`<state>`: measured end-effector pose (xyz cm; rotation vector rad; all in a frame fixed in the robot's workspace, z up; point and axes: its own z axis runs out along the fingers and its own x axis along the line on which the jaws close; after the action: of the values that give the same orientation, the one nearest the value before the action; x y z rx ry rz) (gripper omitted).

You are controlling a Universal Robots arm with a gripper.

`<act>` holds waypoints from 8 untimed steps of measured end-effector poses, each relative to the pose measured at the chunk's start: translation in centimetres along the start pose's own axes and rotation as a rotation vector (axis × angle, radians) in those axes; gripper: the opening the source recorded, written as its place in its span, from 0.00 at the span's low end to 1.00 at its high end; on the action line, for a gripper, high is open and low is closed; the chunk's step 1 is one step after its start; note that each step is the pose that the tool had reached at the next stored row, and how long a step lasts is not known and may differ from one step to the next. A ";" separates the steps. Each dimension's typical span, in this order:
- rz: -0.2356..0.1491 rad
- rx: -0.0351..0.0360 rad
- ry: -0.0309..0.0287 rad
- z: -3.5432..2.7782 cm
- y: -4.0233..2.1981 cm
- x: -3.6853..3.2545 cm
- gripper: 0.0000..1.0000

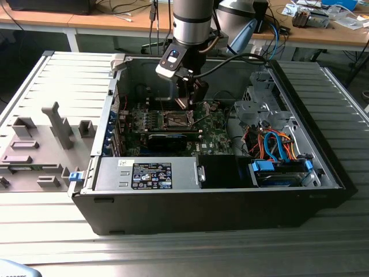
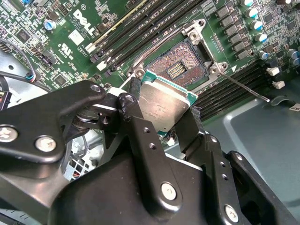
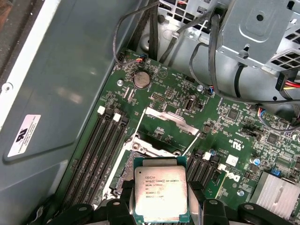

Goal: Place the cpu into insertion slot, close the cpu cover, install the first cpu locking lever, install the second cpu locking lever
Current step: 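Place the cpu into insertion slot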

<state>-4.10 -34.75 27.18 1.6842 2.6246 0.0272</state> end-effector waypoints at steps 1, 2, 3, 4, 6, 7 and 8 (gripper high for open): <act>0.001 0.0000 0.0000 0.01 0.00 0.00 0.55; 0.001 0.0000 0.0000 0.01 0.00 0.00 0.55; 0.002 0.0000 0.0000 0.01 0.00 0.00 0.55; 0.003 0.0000 0.0000 0.02 0.00 0.00 0.55; 0.004 0.0001 -0.0001 0.02 0.00 0.00 0.55; 0.005 0.0001 -0.0001 0.03 0.00 0.00 0.55; 0.005 0.0001 -0.0001 0.03 0.00 0.00 0.55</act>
<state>-4.10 -34.75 27.15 1.6909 2.6202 0.0271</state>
